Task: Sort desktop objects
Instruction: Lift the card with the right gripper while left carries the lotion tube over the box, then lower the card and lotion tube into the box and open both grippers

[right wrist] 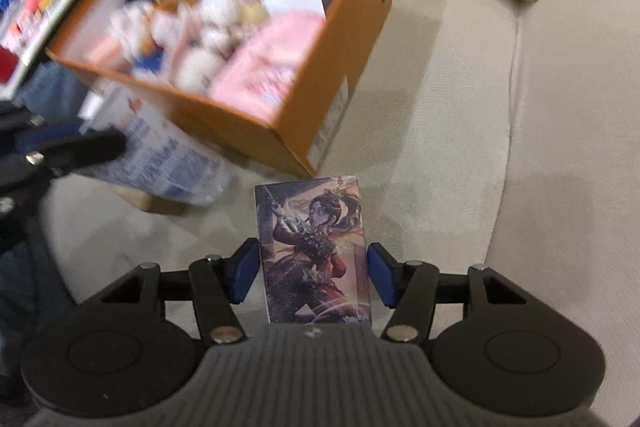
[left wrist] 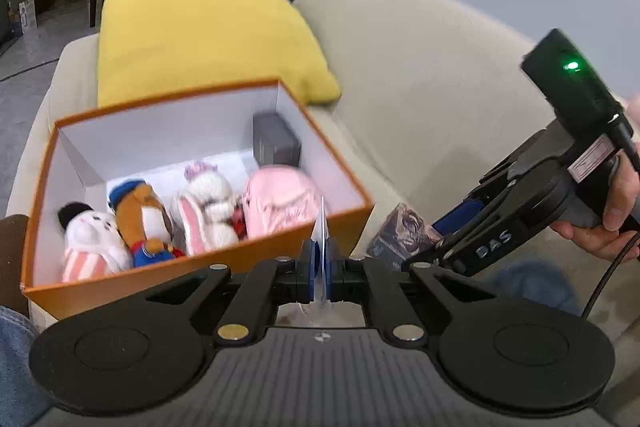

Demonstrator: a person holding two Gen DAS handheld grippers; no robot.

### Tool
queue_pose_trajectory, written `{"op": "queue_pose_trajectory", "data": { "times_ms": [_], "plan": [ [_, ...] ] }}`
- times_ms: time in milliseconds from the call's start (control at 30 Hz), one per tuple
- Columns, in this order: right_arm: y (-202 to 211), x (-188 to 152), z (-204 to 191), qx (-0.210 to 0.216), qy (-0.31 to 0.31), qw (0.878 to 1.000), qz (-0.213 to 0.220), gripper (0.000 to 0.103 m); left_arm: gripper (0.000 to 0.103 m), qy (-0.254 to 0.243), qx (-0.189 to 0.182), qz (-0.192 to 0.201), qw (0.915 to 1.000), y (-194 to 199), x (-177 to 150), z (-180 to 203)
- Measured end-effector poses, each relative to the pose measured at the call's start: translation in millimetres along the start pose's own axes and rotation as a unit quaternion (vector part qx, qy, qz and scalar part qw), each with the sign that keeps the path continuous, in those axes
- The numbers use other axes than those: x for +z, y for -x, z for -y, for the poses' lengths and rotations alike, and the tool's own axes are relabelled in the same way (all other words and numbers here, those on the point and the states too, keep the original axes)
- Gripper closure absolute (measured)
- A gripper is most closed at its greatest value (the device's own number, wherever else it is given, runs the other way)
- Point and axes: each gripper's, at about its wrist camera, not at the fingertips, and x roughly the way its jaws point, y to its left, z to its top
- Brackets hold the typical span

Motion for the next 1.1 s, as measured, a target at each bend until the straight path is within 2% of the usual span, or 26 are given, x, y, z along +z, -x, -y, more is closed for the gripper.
{"op": "queue_pose_trajectory", "data": {
  "times_ms": [100,233,400,533,733,900,1100],
  "plan": [
    [36.7,9.7,-6.7,0.013,-0.008,0.999,0.033,0.043,0.098,0.007,0.002,0.024,0.9997,20.5,13.3,-6.7],
    [66.3,32.2,-35.6,0.019,-0.022,0.997,0.072,0.043,0.098,0.004,0.03,0.06,0.9977,39.8,36.5,-18.1],
    [45.8,84.5,-57.4,0.008,-0.066,0.994,0.089,0.043,0.099,0.017,0.067,0.081,0.9942,33.7,63.4,-42.7],
    [8.5,114.2,-62.0,-0.026,-0.103,0.992,0.067,0.043,0.099,0.035,0.076,0.069,0.9941,12.0,73.5,-63.7],
    [-34.3,127.1,-66.2,-0.08,-0.134,0.988,0.012,0.043,0.099,0.058,0.06,0.06,0.9947,-11.0,76.0,-87.0],
    [-40.8,125.1,-54.8,-0.097,-0.177,0.979,-0.029,0.042,0.099,0.073,0.037,0.062,0.9947,-23.2,76.7,-97.4],
    [-37.4,127.1,-57.1,-0.101,-0.182,0.977,-0.052,0.04,0.099,0.09,0.02,0.065,0.9936,-31.3,76.3,-106.9]
  ]
}}
